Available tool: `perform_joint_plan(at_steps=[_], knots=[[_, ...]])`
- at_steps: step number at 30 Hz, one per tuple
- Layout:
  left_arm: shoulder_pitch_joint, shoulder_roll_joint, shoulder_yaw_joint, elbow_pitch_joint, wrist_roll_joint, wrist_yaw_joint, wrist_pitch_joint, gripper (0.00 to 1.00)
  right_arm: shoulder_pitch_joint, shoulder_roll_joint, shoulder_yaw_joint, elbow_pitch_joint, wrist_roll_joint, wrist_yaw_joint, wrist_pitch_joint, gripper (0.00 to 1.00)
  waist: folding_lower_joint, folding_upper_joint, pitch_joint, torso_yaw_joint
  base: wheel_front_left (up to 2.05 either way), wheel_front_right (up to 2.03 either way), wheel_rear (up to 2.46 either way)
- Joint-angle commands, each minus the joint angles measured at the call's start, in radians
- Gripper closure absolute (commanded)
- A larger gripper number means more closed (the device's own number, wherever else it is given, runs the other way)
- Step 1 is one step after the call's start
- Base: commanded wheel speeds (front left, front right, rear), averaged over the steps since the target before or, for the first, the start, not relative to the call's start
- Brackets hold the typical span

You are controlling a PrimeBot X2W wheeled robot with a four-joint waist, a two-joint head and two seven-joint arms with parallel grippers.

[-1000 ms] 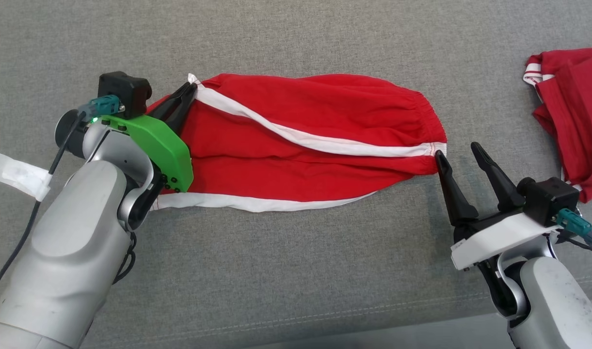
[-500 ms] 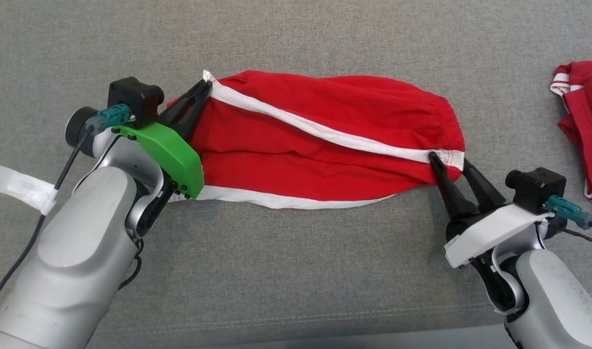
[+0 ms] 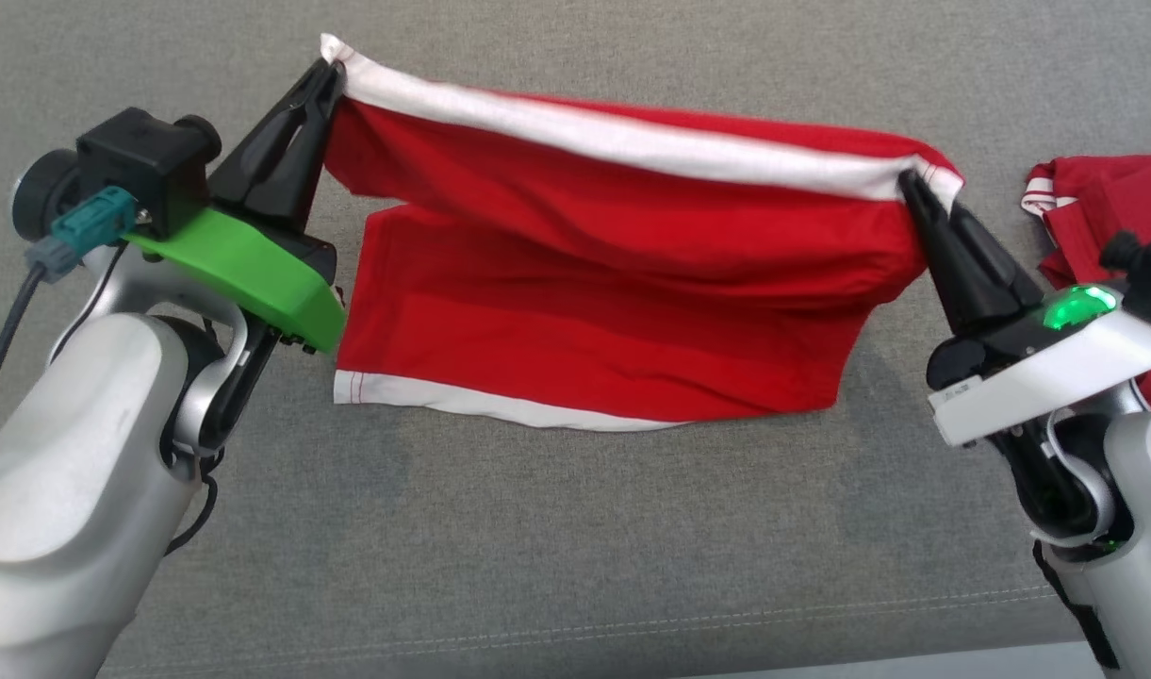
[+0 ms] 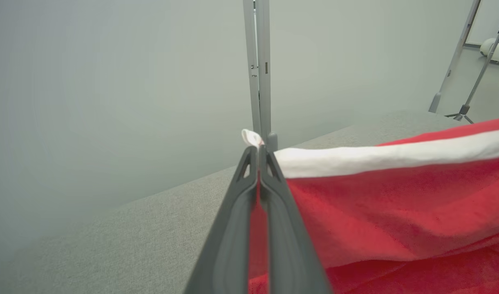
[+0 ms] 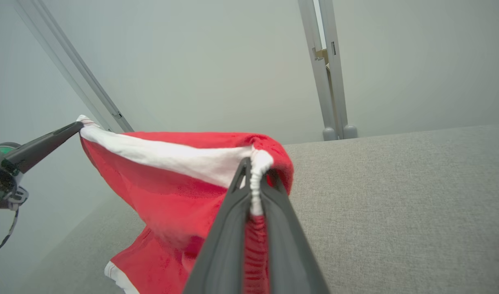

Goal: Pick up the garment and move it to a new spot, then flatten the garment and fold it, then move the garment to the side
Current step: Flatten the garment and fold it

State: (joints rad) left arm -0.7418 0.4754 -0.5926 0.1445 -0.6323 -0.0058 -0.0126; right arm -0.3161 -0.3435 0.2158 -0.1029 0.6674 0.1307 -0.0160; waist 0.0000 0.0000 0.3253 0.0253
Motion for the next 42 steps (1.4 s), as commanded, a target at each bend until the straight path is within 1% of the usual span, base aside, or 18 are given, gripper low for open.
perform_joint_plan(at_steps=[1, 2, 9, 13, 14, 16, 19, 23, 25, 28, 30, 32, 34, 35, 37, 38, 39, 42], knots=[[0.001, 0.020, 0.018, -0.040, 0.004, 0.022, 0.001, 1.00, -0.043, -0.008, -0.012, -0.026, 0.022, 0.000, 0.007, 1.00, 0.0000, 0.0000, -0.035, -0.004, 0.00, 0.00, 0.00], [-0.006, 0.029, 0.027, -0.065, 0.007, 0.031, 0.006, 1.00, -0.066, -0.020, -0.025, -0.037, 0.016, 0.000, 0.009, 1.00, 0.0000, 0.0000, -0.043, -0.003, 0.00, 0.00, 0.00], [-0.037, 0.073, 0.078, -0.231, 0.025, 0.096, 0.028, 1.00, -0.208, -0.027, -0.047, -0.096, -0.017, 0.000, 0.043, 1.00, 0.0000, 0.0000, -0.102, 0.004, 0.00, 0.00, 0.00], [-0.050, 0.083, 0.098, -0.312, 0.037, 0.130, 0.042, 1.00, -0.252, -0.028, -0.057, -0.107, -0.038, 0.000, 0.076, 1.00, 0.0000, 0.0000, -0.123, 0.014, 0.00, 0.00, 0.00], [-0.050, 0.083, 0.098, -0.312, 0.037, 0.130, 0.042, 1.00, -0.252, -0.028, -0.057, -0.107, -0.038, 0.000, 0.076, 1.00, 0.0000, 0.0000, -0.123, 0.014, 0.00, 0.00, 0.00], [-0.049, 0.089, 0.100, -0.341, 0.043, 0.147, 0.055, 1.00, -0.265, -0.024, -0.062, -0.107, -0.041, 0.000, 0.089, 1.00, 0.0000, 0.0000, -0.128, 0.017, 0.00, 0.00, 0.00], [-0.045, 0.079, 0.101, -0.363, 0.031, 0.158, 0.063, 1.00, -0.270, -0.019, -0.065, -0.089, -0.044, 0.000, 0.099, 1.00, 0.0000, 0.0000, -0.126, 0.021, 0.00, 0.00, 0.00], [-0.062, 0.057, 0.097, -0.336, 0.003, 0.146, 0.071, 1.00, -0.302, -0.011, -0.063, -0.036, -0.053, 0.000, 0.090, 1.00, 0.0000, 0.0000, -0.114, 0.021, 0.00, 0.00, 0.00], [-0.093, 0.036, 0.096, -0.302, -0.018, 0.128, 0.068, 1.00, -0.331, 0.001, -0.055, 0.006, -0.044, 0.000, 0.082, 1.00, 0.0000, 0.0000, -0.102, 0.020, 0.00, 0.00, 0.00], [-0.162, 0.001, 0.095, -0.209, -0.044, 0.094, 0.073, 1.00, -0.416, 0.004, -0.026, 0.086, -0.044, 0.000, 0.061, 1.00, 0.0000, 0.0000, -0.077, 0.016, 0.00, 0.00, 0.00], [-0.230, -0.027, 0.094, -0.120, -0.059, 0.071, 0.079, 1.00, -0.498, -0.017, 0.007, 0.155, -0.079, 0.000, 0.032, 1.00, 0.0000, 0.0000, -0.057, 0.014, 0.00, 0.00, 0.00], [-0.308, -0.066, 0.098, -0.017, -0.080, 0.049, 0.078, 1.00, -0.580, 0.002, 0.037, 0.247, -0.073, -0.001, 0.002, 1.00, 0.0000, 0.0000, -0.034, 0.011, 0.00, 0.00, 0.00], [-0.395, -0.089, 0.094, 0.098, -0.072, 0.028, 0.083, 1.00, -0.678, 0.012, 0.064, 0.353, -0.074, 0.000, -0.019, 1.00, 0.0000, 0.0000, -0.013, 0.010, 0.00, 0.00, 0.00], [-0.435, -0.112, 0.096, 0.154, -0.085, 0.014, 0.081, 1.00, -0.732, 0.024, 0.073, 0.405, -0.064, 0.000, -0.031, 1.00, 0.0000, 0.0000, -0.003, 0.010, 0.00, 0.00, 0.00], [-0.519, -0.134, 0.087, 0.266, -0.061, -0.005, 0.062, 1.00, -0.829, 0.036, 0.093, 0.515, -0.070, 0.000, -0.064, 1.00, 0.0000, 0.0000, 0.009, 0.011, 0.00, 0.00, 0.00], [-0.555, -0.155, 0.092, 0.318, -0.067, -0.012, 0.045, 1.00, -0.871, 0.047, 0.105, 0.568, -0.070, 0.000, -0.082, 1.00, 0.0000, 0.0000, 0.011, 0.013, 0.00, 0.00, 0.00], [-0.591, -0.166, 0.088, 0.373, -0.050, -0.016, 0.026, 1.00, -0.908, 0.056, 0.115, 0.623, -0.070, 0.000, -0.100, 1.00, 0.0000, 0.0000, 0.010, 0.018, 0.00, 0.00, 0.00], [-0.684, -0.214, 0.093, 0.517, -0.043, -0.027, -0.026, 1.00, -1.025, 0.080, 0.120, 0.774, -0.079, 0.000, -0.165, 1.00, 0.0000, 0.0000, 0.014, 0.029, 0.00, 0.00, 0.00]])
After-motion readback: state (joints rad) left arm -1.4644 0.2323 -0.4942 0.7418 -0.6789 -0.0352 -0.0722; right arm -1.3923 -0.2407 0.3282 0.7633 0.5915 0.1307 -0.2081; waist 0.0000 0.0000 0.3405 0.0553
